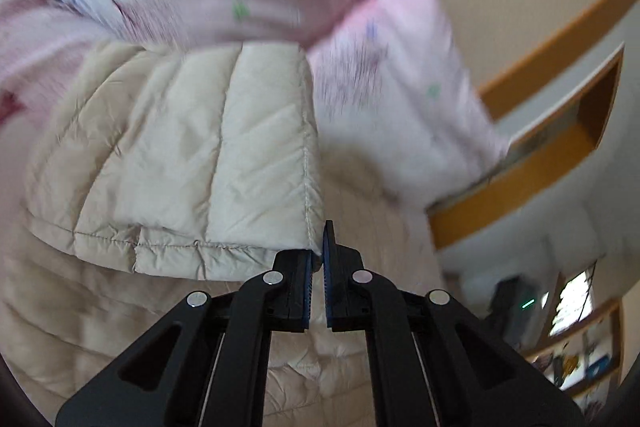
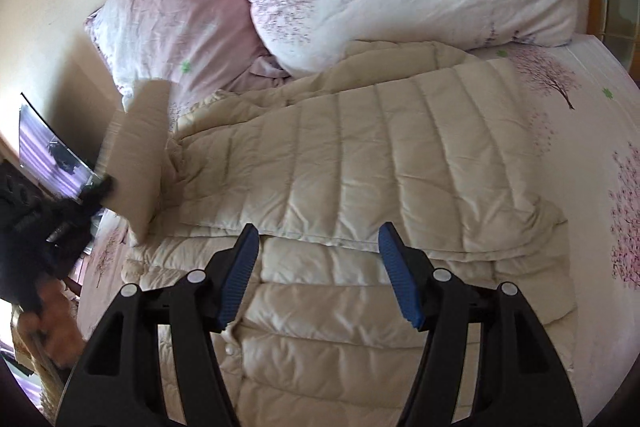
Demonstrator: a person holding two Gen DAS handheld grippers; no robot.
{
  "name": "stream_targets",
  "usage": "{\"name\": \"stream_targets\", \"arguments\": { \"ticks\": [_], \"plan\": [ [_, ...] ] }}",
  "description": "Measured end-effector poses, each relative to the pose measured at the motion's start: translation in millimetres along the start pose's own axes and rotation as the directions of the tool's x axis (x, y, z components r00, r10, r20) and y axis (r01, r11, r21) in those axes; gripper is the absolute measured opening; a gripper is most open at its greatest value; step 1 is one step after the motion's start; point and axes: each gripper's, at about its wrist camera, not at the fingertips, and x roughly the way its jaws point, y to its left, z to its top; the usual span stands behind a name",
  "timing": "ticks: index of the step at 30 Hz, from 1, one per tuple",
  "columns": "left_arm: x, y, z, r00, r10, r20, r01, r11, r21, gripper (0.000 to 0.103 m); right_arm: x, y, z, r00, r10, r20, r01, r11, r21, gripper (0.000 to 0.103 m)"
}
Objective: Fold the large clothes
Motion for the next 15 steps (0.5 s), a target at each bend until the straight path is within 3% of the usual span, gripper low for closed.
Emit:
{"name": "stream_targets", "arguments": {
  "ticks": [5,6,7,8,10,12,15],
  "plan": [
    [35,-1,-21,0.989,0.041,-0.140,-0.036,0.999,0.040,0.006,3,2,2,1.000,-0.010,-0.005,0.010,0.999,-0.034,0.062],
    [33,0,-23,0.988,0.031,-0.153,-0.025,0.999,0.041,0.010,4,7,2,1.000,-0.008,-0.003,0.008,0.998,-0.057,0.062],
    [25,1,-25,0.986,0.007,-0.167,0.000,0.999,0.039,0.028,4,14,3,1.000,-0.006,0.000,0.006,0.996,-0.088,0.062],
    [17,2,-25,0.986,-0.013,-0.165,0.020,0.999,0.037,0.051,3,20,2,1.000,-0.003,0.004,0.003,0.993,-0.117,0.062],
    [-11,7,-22,0.992,-0.048,-0.115,0.054,0.998,0.044,0.071,4,38,2,1.000,0.010,0.017,-0.007,0.981,-0.196,0.062],
    [-34,18,-14,0.997,-0.053,-0.051,0.055,0.997,0.045,0.072,5,64,-2,0.999,0.030,0.031,-0.019,0.953,-0.303,0.062],
    [-57,56,9,0.999,-0.013,0.033,0.015,0.999,-0.042,0.072,12,110,-14,0.997,0.049,0.059,-0.016,0.885,-0.465,0.062]
  ]
}}
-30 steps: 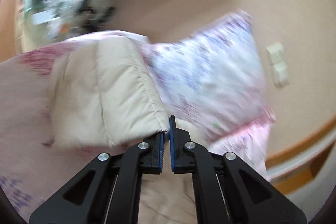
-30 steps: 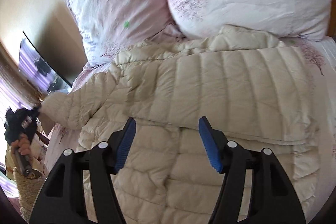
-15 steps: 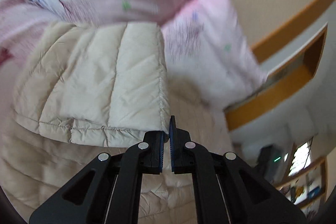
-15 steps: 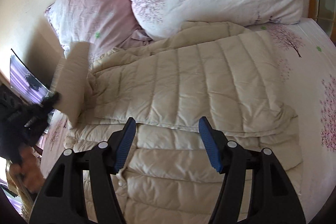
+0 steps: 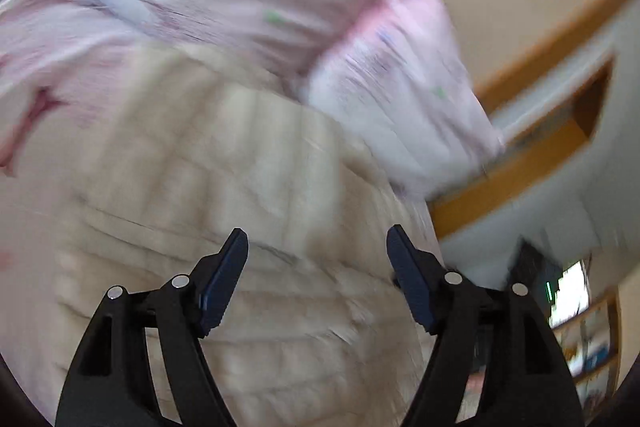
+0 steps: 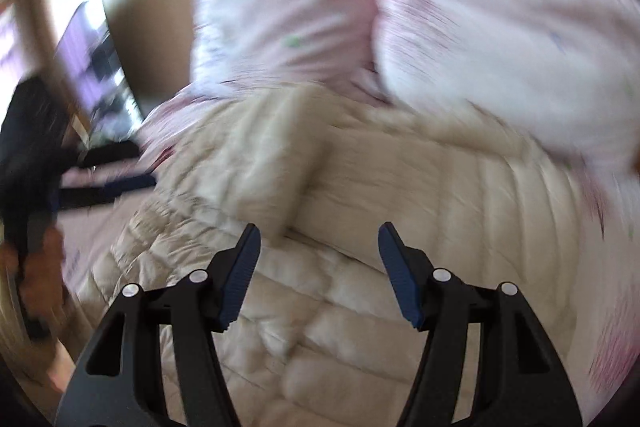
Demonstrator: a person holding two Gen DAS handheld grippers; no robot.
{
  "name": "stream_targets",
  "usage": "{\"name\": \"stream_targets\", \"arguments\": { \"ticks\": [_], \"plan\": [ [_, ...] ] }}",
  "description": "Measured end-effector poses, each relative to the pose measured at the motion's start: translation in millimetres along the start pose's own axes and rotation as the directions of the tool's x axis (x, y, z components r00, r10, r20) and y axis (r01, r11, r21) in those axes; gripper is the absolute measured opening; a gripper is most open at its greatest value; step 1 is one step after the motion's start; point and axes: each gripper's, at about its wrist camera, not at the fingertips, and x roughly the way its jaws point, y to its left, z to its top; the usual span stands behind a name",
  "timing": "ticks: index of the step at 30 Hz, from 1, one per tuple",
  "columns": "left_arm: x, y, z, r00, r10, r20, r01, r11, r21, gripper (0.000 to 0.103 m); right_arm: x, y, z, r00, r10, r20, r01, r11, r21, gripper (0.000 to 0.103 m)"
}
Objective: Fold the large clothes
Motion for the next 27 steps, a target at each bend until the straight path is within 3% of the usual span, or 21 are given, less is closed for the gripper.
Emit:
{"name": "stream_targets", "arguments": {
  "ticks": [6,11,13,15,16,21,24,27],
  "plan": [
    [13,57,16,0.998,0.063,-0.018,-0.065,0.983,-0.170,0.072,41,92,10,0.998,-0.047,0.036,0.056,0.944,-0.326,0.059],
    [28,81,13,0.995,0.085,-0.054,-0.095,0.968,-0.233,0.072,87,118,10,0.989,-0.145,0.006,0.134,0.900,-0.414,0.058],
    [28,85,12,0.995,0.085,-0.058,-0.096,0.967,-0.237,0.072,101,116,10,0.980,-0.198,0.002,0.181,0.891,-0.416,0.048],
    [27,85,12,0.994,0.090,-0.059,-0.102,0.968,-0.230,0.072,110,102,13,0.979,-0.200,-0.031,0.176,0.917,-0.358,0.008],
    [28,83,12,0.994,0.095,-0.061,-0.107,0.969,-0.221,0.072,107,92,17,0.985,-0.167,-0.040,0.148,0.944,-0.295,0.004],
    [26,77,10,0.991,0.118,-0.060,-0.127,0.976,-0.178,0.072,51,43,23,0.991,-0.106,0.083,0.108,0.994,-0.023,0.003],
    [21,67,9,0.989,0.143,-0.046,-0.147,0.982,-0.121,0.072,14,2,16,0.984,-0.110,0.141,0.087,0.983,0.160,0.003],
    [8,52,4,0.984,0.175,-0.018,-0.175,0.984,-0.028,0.072,-5,-43,-4,0.990,-0.083,0.117,0.041,0.946,0.323,0.009]
  ]
}}
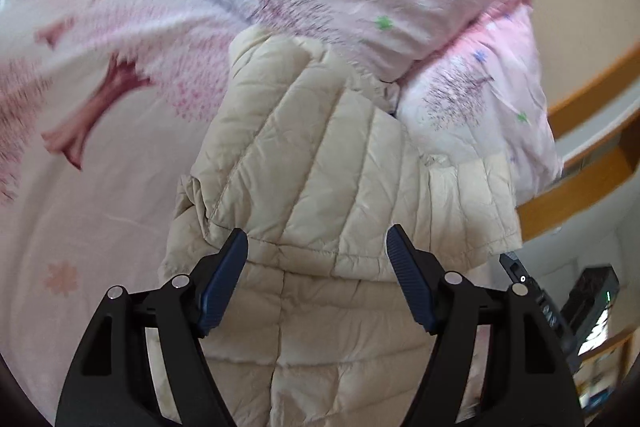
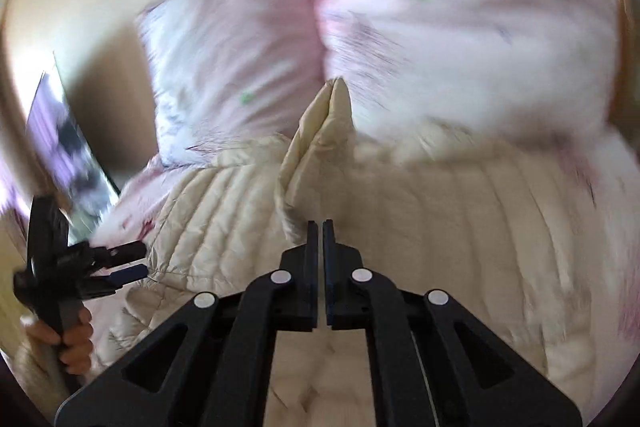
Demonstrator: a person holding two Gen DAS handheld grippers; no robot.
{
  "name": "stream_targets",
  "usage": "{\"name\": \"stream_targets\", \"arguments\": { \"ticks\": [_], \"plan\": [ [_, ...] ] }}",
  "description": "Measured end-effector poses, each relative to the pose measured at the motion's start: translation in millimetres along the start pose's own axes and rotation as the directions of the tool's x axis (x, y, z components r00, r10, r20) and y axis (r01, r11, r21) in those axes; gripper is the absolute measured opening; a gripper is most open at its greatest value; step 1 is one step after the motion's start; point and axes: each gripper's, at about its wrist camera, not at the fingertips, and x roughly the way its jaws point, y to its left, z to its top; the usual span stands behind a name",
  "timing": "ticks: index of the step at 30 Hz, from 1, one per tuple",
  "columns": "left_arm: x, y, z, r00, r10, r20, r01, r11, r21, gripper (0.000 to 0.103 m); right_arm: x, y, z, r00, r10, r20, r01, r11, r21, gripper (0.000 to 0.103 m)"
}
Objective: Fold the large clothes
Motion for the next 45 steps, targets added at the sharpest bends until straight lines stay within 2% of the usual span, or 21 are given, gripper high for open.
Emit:
{"name": "stream_targets", "arguments": {
  "ticks": [2,3,4,6,9,14,15,16,17,22,24,26,28,29,30,31,33,36,41,43,45],
  "plan": [
    [-14,-8,-7,0.999,0.032,0.028,-0.034,0.996,0.079,0.074,-5,-30,-6,0.999,0.013,-0.048,-0.009,0.996,0.094,0.022],
    [-24,-11,-13,0.997,0.053,0.047,-0.059,0.990,0.124,0.075,-8,-42,-8,0.998,0.020,-0.052,-0.013,0.991,0.132,0.042],
    [-29,-12,-16,0.996,0.070,0.057,-0.077,0.986,0.150,0.078,-11,-53,-11,0.999,0.022,-0.048,-0.014,0.985,0.171,0.052],
    [-44,-10,-26,0.990,0.113,0.079,-0.127,0.971,0.203,0.083,-17,-76,-11,0.999,0.034,-0.036,-0.024,0.966,0.259,0.052],
    [-60,-3,-35,0.981,0.169,0.090,-0.186,0.951,0.247,0.084,1,-95,-9,0.994,0.069,-0.089,-0.035,0.941,0.337,0.052],
    [-80,19,-44,0.969,0.228,0.096,-0.246,0.934,0.259,0.084,42,-92,-12,0.976,0.118,-0.184,-0.042,0.927,0.373,0.043],
    [-83,24,-46,0.966,0.239,0.095,-0.255,0.932,0.259,0.084,50,-90,-13,0.972,0.124,-0.201,-0.040,0.925,0.377,0.033],
    [-84,27,-48,0.965,0.243,0.094,-0.260,0.930,0.258,0.084,58,-88,-13,0.967,0.133,-0.216,-0.043,0.925,0.378,0.013],
    [-86,31,-49,0.963,0.252,0.092,-0.267,0.929,0.258,0.084,63,-85,-14,0.965,0.140,-0.221,-0.048,0.925,0.376,0.006],
    [-91,40,-58,0.969,0.236,0.078,-0.249,0.927,0.282,0.083,41,-85,-14,0.986,0.090,-0.139,-0.033,0.929,0.369,0.005],
    [-90,42,-61,0.975,0.213,0.061,-0.222,0.931,0.290,0.083,39,-88,-17,0.987,0.060,-0.147,0.000,0.926,0.377,0.005],
    [-87,42,-63,0.979,0.197,0.042,-0.201,0.934,0.296,0.083,45,-92,-21,0.981,0.030,-0.191,0.044,0.926,0.374,0.006],
    [-84,41,-66,0.981,0.190,0.027,-0.189,0.932,0.310,0.083,48,-96,-26,0.973,0.038,-0.227,0.051,0.926,0.374,0.017],
    [-83,41,-68,0.982,0.187,0.019,-0.183,0.931,0.316,0.083,45,-97,-27,0.970,0.052,-0.238,0.043,0.927,0.374,0.019],
    [-83,41,-71,0.984,0.180,0.009,-0.173,0.931,0.322,0.083,38,-96,-28,0.970,0.059,-0.235,0.032,0.930,0.366,0.033],
    [-83,41,-73,0.985,0.173,-0.002,-0.162,0.931,0.328,0.082,31,-96,-28,0.971,0.064,-0.230,0.023,0.935,0.354,0.053],
    [-84,43,-79,0.988,0.155,-0.022,-0.139,0.932,0.335,0.082,1,-100,-32,0.977,0.075,-0.198,-0.008,0.947,0.320,0.069],
    [-86,48,-85,0.990,0.129,-0.052,-0.106,0.942,0.318,0.082,-36,-117,-46,0.974,0.110,-0.198,-0.047,0.953,0.300,0.074],
    [-94,62,-101,0.991,0.053,-0.124,-0.020,0.966,0.256,0.071,-96,-178,-90,0.966,0.074,-0.248,0.022,0.931,0.365,0.075],
    [-100,64,-111,0.991,0.022,-0.132,0.011,0.970,0.242,0.070,-118,-203,-112,0.964,0.048,-0.263,0.063,0.914,0.400,0.075],
    [-104,64,-119,0.988,-0.009,-0.154,0.044,0.973,0.229,0.065,-130,-220,-129,0.959,0.065,-0.275,0.065,0.898,0.436,0.075]
  ]
}}
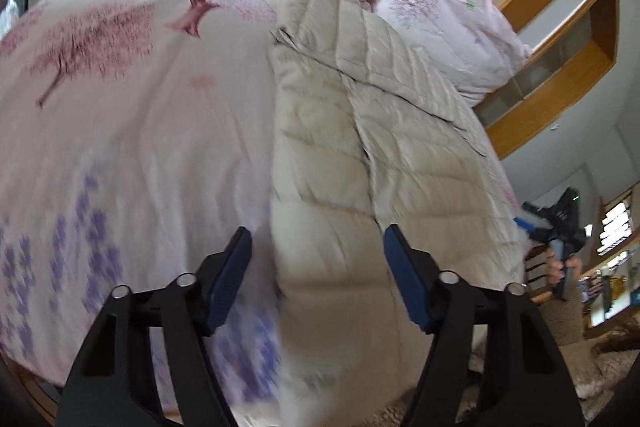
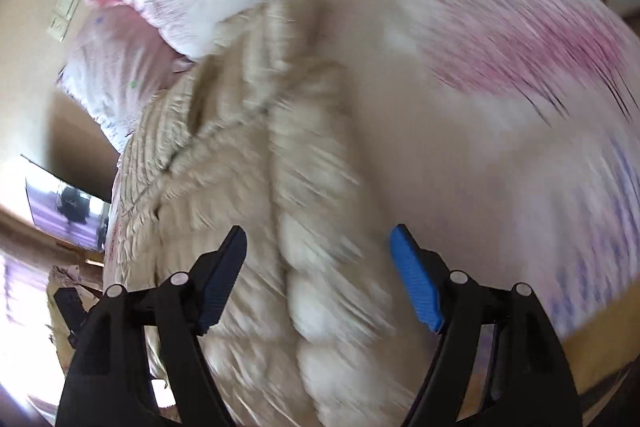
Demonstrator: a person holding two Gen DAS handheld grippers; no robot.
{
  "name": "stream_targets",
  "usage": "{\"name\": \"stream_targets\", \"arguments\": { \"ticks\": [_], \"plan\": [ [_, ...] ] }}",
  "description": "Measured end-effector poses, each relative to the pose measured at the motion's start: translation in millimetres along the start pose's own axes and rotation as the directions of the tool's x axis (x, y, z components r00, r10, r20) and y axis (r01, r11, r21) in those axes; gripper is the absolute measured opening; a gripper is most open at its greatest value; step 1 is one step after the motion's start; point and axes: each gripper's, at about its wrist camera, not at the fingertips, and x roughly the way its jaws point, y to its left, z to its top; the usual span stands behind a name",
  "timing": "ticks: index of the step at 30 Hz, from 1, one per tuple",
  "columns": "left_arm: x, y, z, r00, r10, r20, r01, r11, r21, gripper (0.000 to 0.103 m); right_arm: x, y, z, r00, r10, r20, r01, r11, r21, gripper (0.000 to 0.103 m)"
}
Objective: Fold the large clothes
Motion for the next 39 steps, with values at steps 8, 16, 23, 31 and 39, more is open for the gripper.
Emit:
{"name": "stream_targets", "arguments": {
  "ticks": [8,16,23,31,39],
  "plan": [
    [-10,-10,-37,0.993,-0.117,-0.021,0.115,0.992,-0.046,0.061,-13,-40,-48,0.977,0.183,-0.112,-0.180,0.983,0.038,0.071],
    [-20,-18,-68,0.984,-0.177,-0.021,0.175,0.981,-0.089,0.061,-23,-47,-85,0.960,0.205,-0.188,-0.205,0.978,0.021,0.071],
    [-13,-12,-82,0.986,-0.160,-0.037,0.154,0.979,-0.135,0.061,-5,-66,-101,0.930,0.303,-0.207,-0.291,0.953,0.088,0.060],
    [-12,0,-90,0.979,-0.204,-0.008,0.198,0.956,-0.215,0.018,-12,-58,-112,0.924,0.336,-0.185,-0.331,0.942,0.057,0.018],
    [-40,-26,-64,0.986,-0.140,0.092,0.150,0.982,-0.112,0.011,-45,-5,-95,0.951,0.295,-0.091,-0.304,0.947,-0.104,0.013]
  ]
}}
